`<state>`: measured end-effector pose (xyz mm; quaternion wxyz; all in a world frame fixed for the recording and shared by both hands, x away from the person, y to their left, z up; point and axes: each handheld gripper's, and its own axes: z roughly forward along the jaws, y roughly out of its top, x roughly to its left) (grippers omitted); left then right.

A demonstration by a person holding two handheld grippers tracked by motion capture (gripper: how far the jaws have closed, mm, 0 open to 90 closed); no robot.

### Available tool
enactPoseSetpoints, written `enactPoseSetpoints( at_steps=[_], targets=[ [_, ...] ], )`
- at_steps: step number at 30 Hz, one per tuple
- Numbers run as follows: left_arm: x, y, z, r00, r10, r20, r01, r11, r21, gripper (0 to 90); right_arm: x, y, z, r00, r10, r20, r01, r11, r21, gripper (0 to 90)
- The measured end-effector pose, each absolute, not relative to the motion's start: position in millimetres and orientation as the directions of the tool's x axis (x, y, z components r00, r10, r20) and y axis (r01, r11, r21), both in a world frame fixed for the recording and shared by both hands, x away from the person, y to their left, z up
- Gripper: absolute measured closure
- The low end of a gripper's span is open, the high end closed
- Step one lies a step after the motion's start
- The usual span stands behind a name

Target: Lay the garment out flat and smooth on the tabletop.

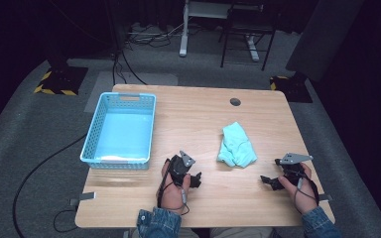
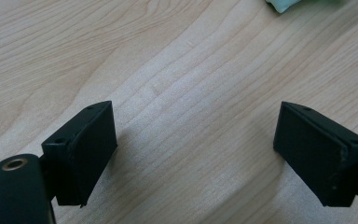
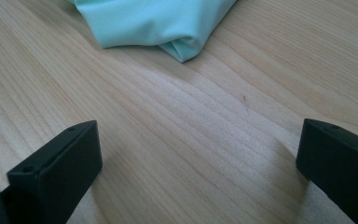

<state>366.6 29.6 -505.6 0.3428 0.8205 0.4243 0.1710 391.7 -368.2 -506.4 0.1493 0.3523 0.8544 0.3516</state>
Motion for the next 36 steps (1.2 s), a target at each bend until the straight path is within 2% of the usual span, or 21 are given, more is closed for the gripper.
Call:
enactPoseSetpoints(
  at_steps=[36],
  targets=[
    [366.9,31.1,-505.7,0.586,0.810,-0.009,0.577,-0.410,0.707,12.3,392.1,-368.4,-506.3,-0.709,0.705,-0.006,0.497,0.506,0.705,0.4]
  ],
)
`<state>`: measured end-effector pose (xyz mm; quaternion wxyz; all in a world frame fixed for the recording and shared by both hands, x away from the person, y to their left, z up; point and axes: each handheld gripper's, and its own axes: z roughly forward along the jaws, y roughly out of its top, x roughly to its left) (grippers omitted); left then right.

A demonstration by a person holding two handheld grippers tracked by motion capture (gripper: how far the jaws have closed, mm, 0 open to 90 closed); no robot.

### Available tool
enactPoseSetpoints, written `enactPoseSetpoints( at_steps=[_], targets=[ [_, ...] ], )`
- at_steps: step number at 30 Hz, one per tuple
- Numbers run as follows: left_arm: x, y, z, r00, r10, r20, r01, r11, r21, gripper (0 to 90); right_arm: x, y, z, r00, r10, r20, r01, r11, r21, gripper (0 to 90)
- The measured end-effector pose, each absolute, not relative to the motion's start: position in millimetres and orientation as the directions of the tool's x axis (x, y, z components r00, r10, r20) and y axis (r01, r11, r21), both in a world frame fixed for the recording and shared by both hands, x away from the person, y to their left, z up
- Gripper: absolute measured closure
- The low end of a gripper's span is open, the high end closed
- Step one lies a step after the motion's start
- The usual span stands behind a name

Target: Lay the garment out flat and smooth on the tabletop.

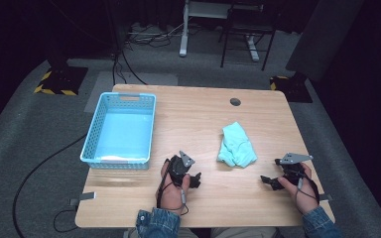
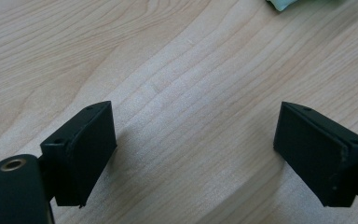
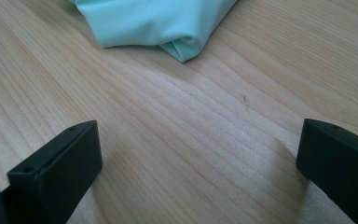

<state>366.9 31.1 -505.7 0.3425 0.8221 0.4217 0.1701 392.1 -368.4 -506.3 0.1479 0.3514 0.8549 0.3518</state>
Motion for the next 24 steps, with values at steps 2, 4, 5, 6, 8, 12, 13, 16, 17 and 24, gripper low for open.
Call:
enactPoseSetpoints(
  at_steps=[2,4,5,6,8,12,13,16,17,24],
  targets=[
    [367.2,31.3,-505.8,0.587,0.810,-0.007,0.576,-0.411,0.707,11.7,392.1,-368.4,-506.3,-0.709,0.705,-0.006,0.497,0.506,0.705,0.5],
    [367.1,31.4,-505.7,0.587,0.810,-0.006,0.575,-0.412,0.707,11.8,392.0,-368.3,-506.3,-0.708,0.706,-0.006,0.498,0.505,0.705,0.4],
    [367.1,31.5,-505.7,0.586,0.810,-0.006,0.576,-0.411,0.707,11.8,391.8,-368.3,-506.3,-0.706,0.708,-0.006,0.499,0.504,0.705,0.4],
    [367.0,31.5,-505.8,0.586,0.811,-0.008,0.577,-0.409,0.707,11.8,391.6,-368.2,-506.3,-0.705,0.709,-0.006,0.500,0.503,0.705,0.5],
    [366.9,31.9,-505.8,0.586,0.811,-0.010,0.578,-0.409,0.707,11.8,391.6,-368.5,-506.2,-0.704,0.710,-0.002,0.502,0.500,0.706,0.8],
    [368.7,34.2,-505.9,0.591,0.807,-0.007,0.575,-0.415,0.705,10.8,391.7,-369.2,-504.3,-0.704,0.710,0.002,0.496,0.489,0.717,14.5],
    [368.9,34.3,-506.0,0.591,0.806,-0.011,0.577,-0.413,0.705,10.0,391.4,-369.7,-502.3,-0.711,0.703,0.011,0.489,0.484,0.726,23.6],
    [368.9,34.3,-506.0,0.592,0.806,-0.011,0.576,-0.414,0.704,9.9,391.0,-369.4,-497.1,-0.716,0.698,0.016,0.486,0.482,0.729,13.0],
    [368.9,34.7,-505.9,0.595,0.804,-0.010,0.575,-0.417,0.704,9.9,390.8,-369.5,-495.4,-0.711,0.703,0.010,0.485,0.481,0.730,19.0],
    [368.9,38.7,-505.8,0.599,0.801,-0.007,0.573,-0.422,0.702,10.0,391.3,-367.9,-478.9,-0.716,0.698,-0.006,0.467,0.485,0.739,16.4]
  ],
)
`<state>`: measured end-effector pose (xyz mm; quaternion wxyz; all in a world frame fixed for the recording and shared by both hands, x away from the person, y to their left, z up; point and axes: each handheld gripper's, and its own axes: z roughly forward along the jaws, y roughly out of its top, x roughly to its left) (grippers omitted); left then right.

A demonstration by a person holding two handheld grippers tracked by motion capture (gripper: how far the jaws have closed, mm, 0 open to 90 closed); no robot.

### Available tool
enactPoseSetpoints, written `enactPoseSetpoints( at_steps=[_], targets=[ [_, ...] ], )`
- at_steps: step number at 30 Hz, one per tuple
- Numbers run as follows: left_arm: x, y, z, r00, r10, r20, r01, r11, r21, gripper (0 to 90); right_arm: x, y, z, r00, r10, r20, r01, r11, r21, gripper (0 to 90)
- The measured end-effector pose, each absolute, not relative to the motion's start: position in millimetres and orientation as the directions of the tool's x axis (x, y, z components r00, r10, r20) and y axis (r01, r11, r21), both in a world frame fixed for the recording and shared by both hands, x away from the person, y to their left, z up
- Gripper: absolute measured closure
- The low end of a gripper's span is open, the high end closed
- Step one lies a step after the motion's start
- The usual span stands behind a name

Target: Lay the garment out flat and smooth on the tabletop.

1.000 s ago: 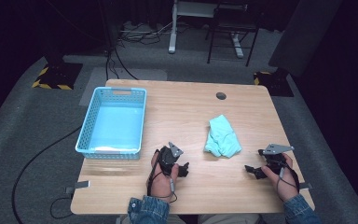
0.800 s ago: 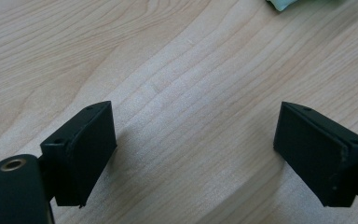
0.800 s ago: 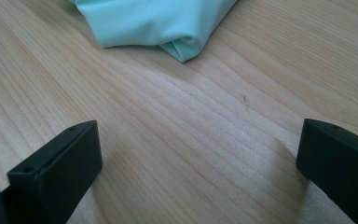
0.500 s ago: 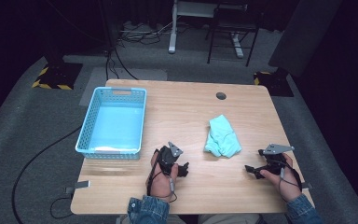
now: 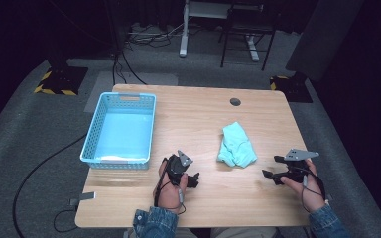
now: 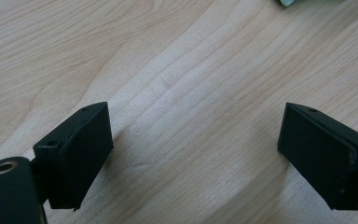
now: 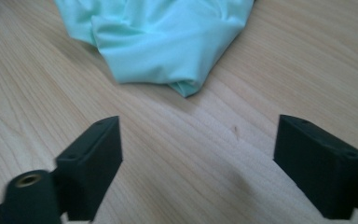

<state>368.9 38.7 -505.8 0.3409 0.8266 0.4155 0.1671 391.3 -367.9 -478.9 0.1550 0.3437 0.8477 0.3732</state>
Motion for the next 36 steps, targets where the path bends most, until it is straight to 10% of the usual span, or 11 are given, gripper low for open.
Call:
enactPoseSetpoints(
  at_steps=[36],
  targets=[
    [369.1,39.2,-506.0,0.593,0.805,0.002,0.574,-0.424,0.701,7.9,435.4,-318.2,-441.1,-0.757,0.652,-0.054,0.386,0.512,0.767,23.9]
  ],
)
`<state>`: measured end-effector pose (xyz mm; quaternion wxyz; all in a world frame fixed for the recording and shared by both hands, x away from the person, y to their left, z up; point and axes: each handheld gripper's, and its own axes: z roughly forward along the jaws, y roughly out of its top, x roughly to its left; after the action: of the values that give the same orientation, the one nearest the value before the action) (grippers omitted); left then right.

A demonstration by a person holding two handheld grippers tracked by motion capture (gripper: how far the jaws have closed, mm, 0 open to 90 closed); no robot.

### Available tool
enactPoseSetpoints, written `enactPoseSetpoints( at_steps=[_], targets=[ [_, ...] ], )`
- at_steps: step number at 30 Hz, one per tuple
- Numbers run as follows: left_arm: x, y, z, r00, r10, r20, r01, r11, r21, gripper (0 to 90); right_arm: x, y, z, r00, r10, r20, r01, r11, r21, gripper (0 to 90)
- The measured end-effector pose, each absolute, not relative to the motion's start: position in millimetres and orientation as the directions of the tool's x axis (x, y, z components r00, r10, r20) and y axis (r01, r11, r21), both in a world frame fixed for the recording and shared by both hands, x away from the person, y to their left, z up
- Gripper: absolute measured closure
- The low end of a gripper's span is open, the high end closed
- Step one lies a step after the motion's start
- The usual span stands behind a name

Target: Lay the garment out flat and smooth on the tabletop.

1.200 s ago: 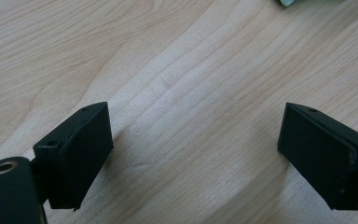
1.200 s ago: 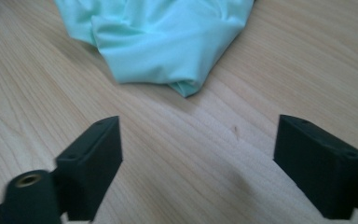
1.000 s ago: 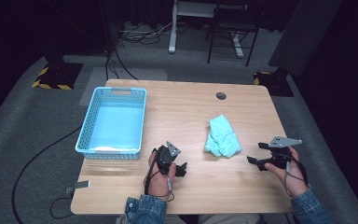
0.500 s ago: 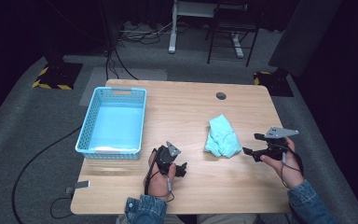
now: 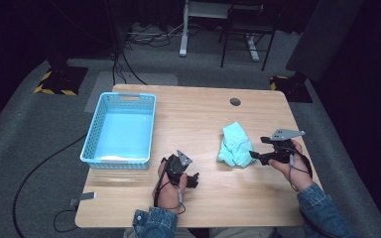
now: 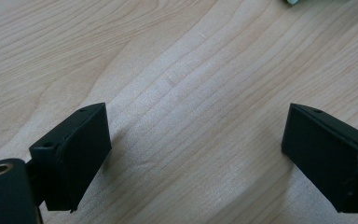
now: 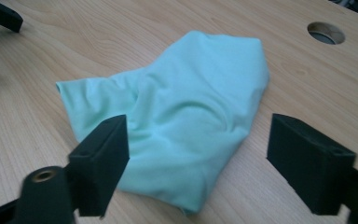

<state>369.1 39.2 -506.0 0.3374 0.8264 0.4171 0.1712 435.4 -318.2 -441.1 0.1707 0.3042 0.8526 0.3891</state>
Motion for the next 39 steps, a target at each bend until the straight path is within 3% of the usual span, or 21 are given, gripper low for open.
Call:
enactPoseSetpoints(
  at_steps=[2,7,9,14,19,27,29,39],
  targets=[
    [369.1,39.1,-506.0,0.593,0.805,0.002,0.574,-0.424,0.700,7.9,437.9,-315.0,-441.0,-0.762,0.645,-0.056,0.378,0.514,0.770,28.2],
    [369.1,39.2,-506.0,0.594,0.805,0.002,0.574,-0.425,0.700,7.9,443.5,-306.6,-441.8,-0.770,0.634,-0.070,0.354,0.516,0.780,51.1],
    [369.1,39.2,-506.0,0.593,0.805,0.002,0.574,-0.425,0.700,7.9,444.9,-303.9,-442.5,-0.770,0.634,-0.078,0.346,0.517,0.783,54.4],
    [369.1,39.1,-506.0,0.593,0.805,0.003,0.573,-0.425,0.700,7.9,452.5,-293.7,-450.2,-0.762,0.643,-0.075,0.362,0.520,0.774,39.8],
    [369.0,39.1,-506.0,0.594,0.805,0.002,0.574,-0.425,0.700,8.0,462.1,-283.8,-465.2,-0.761,0.646,-0.057,0.384,0.520,0.763,32.6],
    [368.9,38.9,-506.0,0.593,0.805,0.001,0.574,-0.423,0.701,7.9,468.9,-273.3,-487.6,-0.772,0.633,-0.067,0.407,0.573,0.711,30.9],
    [368.7,39.0,-505.8,0.595,0.804,0.004,0.574,-0.428,0.699,8.0,464.6,-271.3,-494.2,-0.763,0.639,-0.102,0.399,0.589,0.703,30.5],
    [368.1,39.7,-506.1,0.597,0.802,-0.003,0.574,-0.425,0.701,8.0,428.8,-275.9,-496.5,-0.766,0.638,-0.086,0.398,0.574,0.715,30.5]
  ],
)
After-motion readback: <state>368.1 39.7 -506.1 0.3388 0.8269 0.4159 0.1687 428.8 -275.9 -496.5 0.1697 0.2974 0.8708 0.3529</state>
